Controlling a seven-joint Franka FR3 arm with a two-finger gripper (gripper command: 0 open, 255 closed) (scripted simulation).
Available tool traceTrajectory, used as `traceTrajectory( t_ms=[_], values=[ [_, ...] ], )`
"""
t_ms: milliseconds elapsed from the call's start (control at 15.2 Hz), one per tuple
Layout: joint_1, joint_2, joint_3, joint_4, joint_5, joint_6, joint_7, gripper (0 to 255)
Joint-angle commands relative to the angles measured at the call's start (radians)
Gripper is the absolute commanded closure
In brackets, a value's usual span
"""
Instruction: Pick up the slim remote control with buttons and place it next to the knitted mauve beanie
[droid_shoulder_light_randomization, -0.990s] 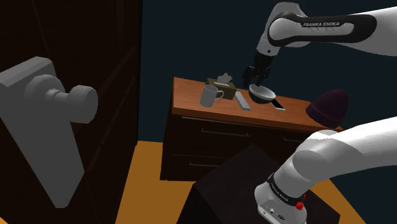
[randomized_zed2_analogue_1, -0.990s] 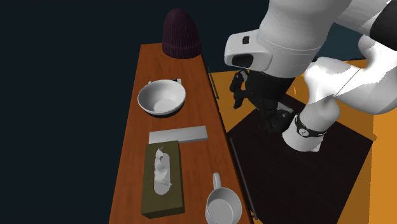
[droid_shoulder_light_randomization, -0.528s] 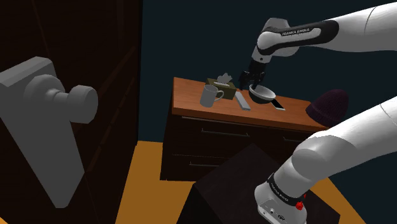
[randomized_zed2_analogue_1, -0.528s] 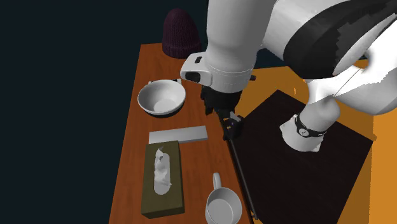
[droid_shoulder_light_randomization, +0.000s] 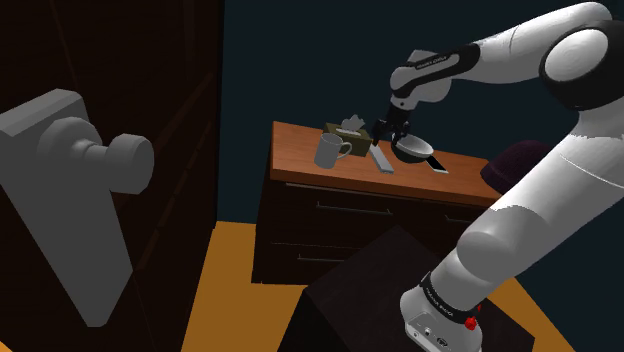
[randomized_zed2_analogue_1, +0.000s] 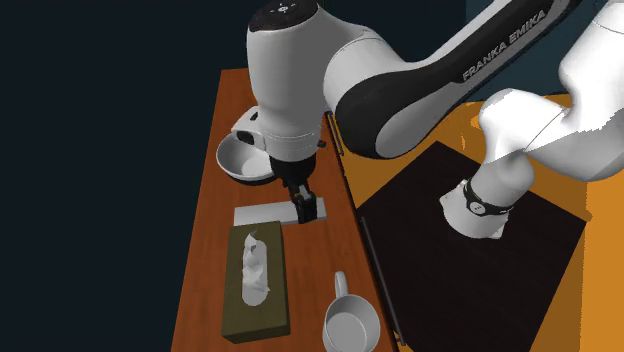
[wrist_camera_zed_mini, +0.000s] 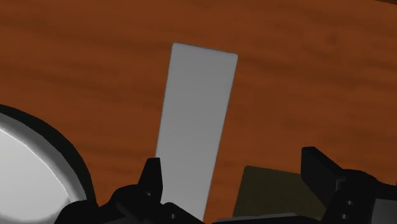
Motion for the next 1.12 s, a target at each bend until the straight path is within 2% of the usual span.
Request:
traceTrajectory(
  t_ms=[0, 198, 660, 1056],
  values=[
    [-0.012, 0.071, -0.017, 0.037, 0.036, 0.031, -0.023, 0],
    [-0.036, 0.165, -0.031, 0.097, 0.089, 0.059, -0.058, 0],
    [-0.045, 0.221, -0.023, 0.063, 0.120, 0.145, -0.080, 0],
    [-0.047, 0.226, -0.021, 0.060, 0.122, 0.151, -0.082, 0]
  ],
)
